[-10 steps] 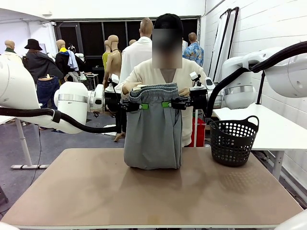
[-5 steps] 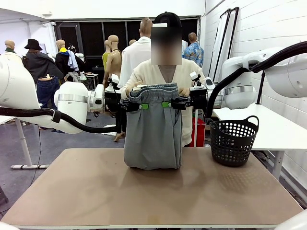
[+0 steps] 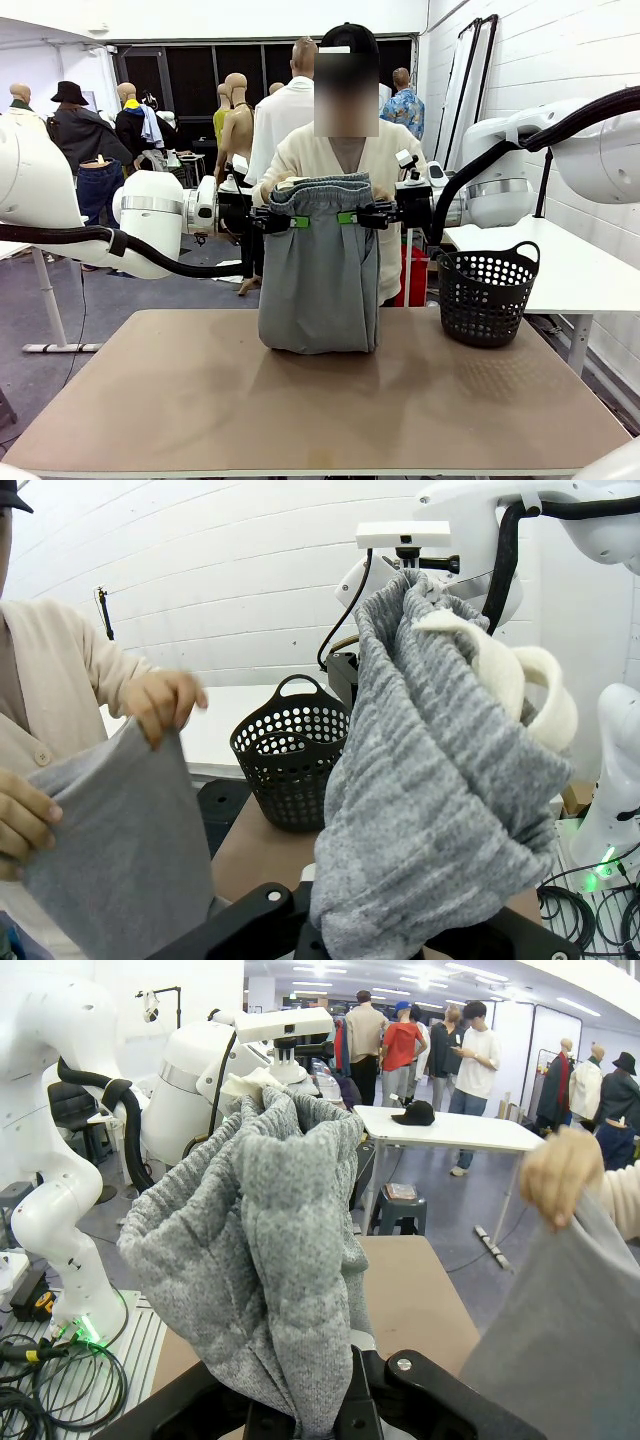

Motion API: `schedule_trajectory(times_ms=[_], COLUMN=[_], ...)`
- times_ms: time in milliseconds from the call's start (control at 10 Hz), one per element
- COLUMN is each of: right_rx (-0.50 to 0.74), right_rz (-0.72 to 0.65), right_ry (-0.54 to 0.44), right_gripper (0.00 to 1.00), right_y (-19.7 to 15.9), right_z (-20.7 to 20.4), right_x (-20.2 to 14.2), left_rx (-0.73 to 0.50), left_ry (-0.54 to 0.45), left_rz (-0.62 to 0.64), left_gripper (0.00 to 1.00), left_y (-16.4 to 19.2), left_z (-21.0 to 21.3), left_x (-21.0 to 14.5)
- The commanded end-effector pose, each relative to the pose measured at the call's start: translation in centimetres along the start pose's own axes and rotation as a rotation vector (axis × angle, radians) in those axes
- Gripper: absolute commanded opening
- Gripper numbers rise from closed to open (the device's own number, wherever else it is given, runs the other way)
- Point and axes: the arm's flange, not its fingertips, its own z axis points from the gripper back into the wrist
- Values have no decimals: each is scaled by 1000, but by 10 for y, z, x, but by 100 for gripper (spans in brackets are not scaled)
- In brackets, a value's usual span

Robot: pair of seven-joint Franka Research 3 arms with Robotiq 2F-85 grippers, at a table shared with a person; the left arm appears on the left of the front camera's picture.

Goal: Fold the training pants.
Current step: Release the ends of the Training pants and then grab the overlapped ends.

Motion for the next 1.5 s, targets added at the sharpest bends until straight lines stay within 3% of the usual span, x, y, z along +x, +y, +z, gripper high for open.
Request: schedule_trajectory(times_ms=[0, 1400], right_rx=[8, 8], right_rz=[6, 6], right_ry=[-8, -8], right_gripper=[0, 0], right_y=[2, 2], right_z=[0, 0], right_x=[1, 1], left_rx=[16, 16], left_ry=[-20, -20], left_rz=[-15, -15], left_gripper=[0, 0], left_y=[-5, -5], left_z=[0, 0], left_x=[0, 0])
